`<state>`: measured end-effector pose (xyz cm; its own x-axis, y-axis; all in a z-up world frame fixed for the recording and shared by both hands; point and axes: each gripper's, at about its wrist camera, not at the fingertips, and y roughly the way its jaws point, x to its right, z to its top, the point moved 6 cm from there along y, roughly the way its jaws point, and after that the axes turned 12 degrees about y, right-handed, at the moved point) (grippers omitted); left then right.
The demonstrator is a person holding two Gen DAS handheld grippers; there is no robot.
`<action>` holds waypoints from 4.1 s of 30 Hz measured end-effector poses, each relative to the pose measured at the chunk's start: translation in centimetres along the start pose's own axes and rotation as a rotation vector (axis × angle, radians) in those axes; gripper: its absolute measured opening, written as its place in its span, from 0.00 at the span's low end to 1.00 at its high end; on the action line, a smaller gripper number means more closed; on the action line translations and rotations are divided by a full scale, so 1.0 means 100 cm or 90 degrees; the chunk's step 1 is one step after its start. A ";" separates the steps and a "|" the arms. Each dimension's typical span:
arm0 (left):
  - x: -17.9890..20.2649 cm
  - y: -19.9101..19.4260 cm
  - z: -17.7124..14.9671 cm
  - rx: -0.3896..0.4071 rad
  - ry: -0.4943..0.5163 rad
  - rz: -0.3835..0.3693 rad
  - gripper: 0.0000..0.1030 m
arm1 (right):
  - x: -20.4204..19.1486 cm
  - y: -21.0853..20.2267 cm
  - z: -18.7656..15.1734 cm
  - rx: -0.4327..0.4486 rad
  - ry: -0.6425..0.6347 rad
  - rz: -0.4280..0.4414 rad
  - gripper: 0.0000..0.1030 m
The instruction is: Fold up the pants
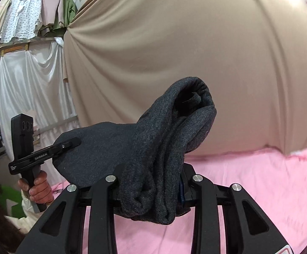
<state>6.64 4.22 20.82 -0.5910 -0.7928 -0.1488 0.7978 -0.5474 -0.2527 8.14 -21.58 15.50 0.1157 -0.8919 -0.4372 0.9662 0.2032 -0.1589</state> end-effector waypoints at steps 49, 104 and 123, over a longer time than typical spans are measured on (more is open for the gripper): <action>-0.012 0.228 -0.226 -0.382 -0.055 0.182 0.62 | 0.150 0.183 -0.169 -0.220 0.064 -0.379 0.09; 0.015 0.185 -0.295 -0.388 -0.093 0.179 0.75 | 0.147 0.142 -0.240 -0.277 0.050 -0.519 0.47; 0.018 0.186 -0.293 -0.384 -0.080 0.178 0.75 | 0.148 0.139 -0.238 -0.270 0.045 -0.528 0.48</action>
<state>16.87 0.47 -12.16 -0.3240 -0.9282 -0.1828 0.6916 -0.1005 -0.7153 17.82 -22.31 -14.20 -0.6011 -0.7942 -0.0893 0.5666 -0.3446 -0.7485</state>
